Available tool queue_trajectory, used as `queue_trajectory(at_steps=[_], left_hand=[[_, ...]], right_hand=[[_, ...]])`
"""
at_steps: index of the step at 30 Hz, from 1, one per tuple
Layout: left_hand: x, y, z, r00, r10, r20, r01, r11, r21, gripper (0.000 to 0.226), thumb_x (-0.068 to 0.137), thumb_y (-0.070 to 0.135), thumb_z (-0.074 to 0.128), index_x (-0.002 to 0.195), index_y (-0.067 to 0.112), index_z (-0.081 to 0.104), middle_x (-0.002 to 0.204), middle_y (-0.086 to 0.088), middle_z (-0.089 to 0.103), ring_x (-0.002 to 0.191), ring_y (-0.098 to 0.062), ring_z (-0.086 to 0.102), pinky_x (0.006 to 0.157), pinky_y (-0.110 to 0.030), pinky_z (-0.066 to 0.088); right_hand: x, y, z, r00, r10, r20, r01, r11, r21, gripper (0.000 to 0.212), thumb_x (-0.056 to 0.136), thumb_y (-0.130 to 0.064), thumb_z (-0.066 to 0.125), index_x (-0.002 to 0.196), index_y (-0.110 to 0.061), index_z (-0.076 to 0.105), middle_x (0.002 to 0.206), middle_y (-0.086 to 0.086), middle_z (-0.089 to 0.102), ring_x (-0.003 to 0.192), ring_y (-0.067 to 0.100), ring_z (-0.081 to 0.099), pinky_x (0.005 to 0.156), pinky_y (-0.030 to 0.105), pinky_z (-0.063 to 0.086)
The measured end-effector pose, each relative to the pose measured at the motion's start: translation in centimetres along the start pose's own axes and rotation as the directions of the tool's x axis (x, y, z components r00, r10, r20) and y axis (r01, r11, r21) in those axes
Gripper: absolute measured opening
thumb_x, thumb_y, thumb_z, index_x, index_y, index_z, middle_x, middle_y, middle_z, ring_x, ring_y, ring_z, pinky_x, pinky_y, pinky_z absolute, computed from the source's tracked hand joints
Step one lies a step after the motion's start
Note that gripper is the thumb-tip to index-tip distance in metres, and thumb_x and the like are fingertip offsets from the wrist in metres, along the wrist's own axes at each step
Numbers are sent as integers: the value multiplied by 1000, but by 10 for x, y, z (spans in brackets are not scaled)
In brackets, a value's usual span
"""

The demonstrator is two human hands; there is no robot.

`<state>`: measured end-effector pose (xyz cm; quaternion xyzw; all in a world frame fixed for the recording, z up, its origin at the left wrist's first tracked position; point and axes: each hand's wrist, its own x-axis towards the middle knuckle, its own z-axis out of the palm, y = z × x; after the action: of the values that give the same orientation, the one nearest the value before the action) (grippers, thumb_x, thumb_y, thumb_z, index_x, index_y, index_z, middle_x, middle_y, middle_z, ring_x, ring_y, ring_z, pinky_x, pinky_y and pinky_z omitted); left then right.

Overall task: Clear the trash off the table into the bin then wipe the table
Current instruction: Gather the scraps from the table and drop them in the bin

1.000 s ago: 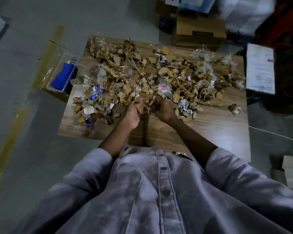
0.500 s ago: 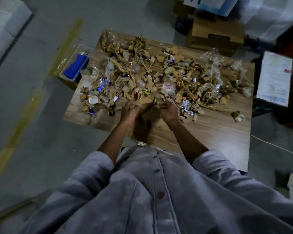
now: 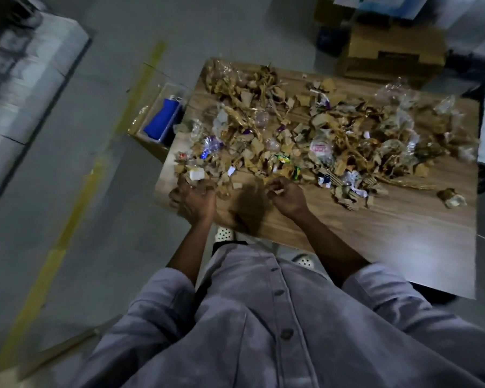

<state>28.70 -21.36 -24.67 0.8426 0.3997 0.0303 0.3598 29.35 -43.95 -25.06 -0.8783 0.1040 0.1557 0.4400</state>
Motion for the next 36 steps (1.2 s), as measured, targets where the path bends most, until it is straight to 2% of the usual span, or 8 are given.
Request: queue_trajectory(at_steps=[3,8,14,18,21,25,30,36], left_hand=[[43,-10,-8,985,-61,163,27,979,201,102,68,58,70,152,48,12,158,-20,19,137,-49,34,105,-63,33],[89,-16,8,886,46,461,-250,885,393,103,69,77,63,151,55,5,164,-21,-2,145,-52,12,110,-63,25],[96,-23,30,656,441,612,-740,534,409,85,81,54,69,151,26,29,149,-26,25,133,-46,29,111,-51,31],[102,-22,35,553,486,677,-820,462,338,72,83,41,74,141,19,38,147,-27,28,129,-42,34,105,-46,39],[106,-14,34,477,465,746,-829,520,206,69,89,28,69,147,13,34,150,-30,22,130,-47,36,101,-49,45],[103,4,38,239,371,897,-755,652,-69,69,99,16,55,159,13,20,162,-30,12,148,-45,21,116,-42,28],[66,32,23,225,246,943,-238,952,-191,56,98,-5,45,150,6,28,134,-19,50,123,-26,49,91,-31,46],[51,54,14,129,179,975,-257,956,-142,60,99,-2,39,155,7,18,120,-12,49,104,-25,52,75,-34,48]], right_hand=[[14,-20,26,991,126,-38,-127,991,-34,27,91,-23,68,117,-14,68,114,9,72,106,28,66,78,28,46],[23,-48,79,960,281,-16,-281,960,-3,29,88,-23,71,114,-13,64,117,12,71,112,31,66,90,36,50],[-1,-51,125,945,322,-62,-321,947,14,22,89,-25,65,111,-19,66,108,12,73,99,32,67,84,40,53],[-10,-60,123,874,486,-32,-435,808,398,6,99,-18,58,101,-23,62,96,8,71,78,21,66,63,35,53],[-11,-69,123,830,554,65,-466,625,627,15,103,-28,56,109,-15,61,93,9,68,77,24,66,58,34,55],[-1,-83,128,819,553,156,-476,501,723,29,105,-42,45,108,-20,64,113,17,69,101,32,66,78,43,57],[15,-98,125,781,557,283,-457,199,867,57,102,-56,43,126,-9,67,119,18,72,106,31,69,76,40,57],[27,-106,120,795,585,159,-288,134,948,43,101,-46,49,113,-10,69,95,11,71,94,26,66,71,34,54]])
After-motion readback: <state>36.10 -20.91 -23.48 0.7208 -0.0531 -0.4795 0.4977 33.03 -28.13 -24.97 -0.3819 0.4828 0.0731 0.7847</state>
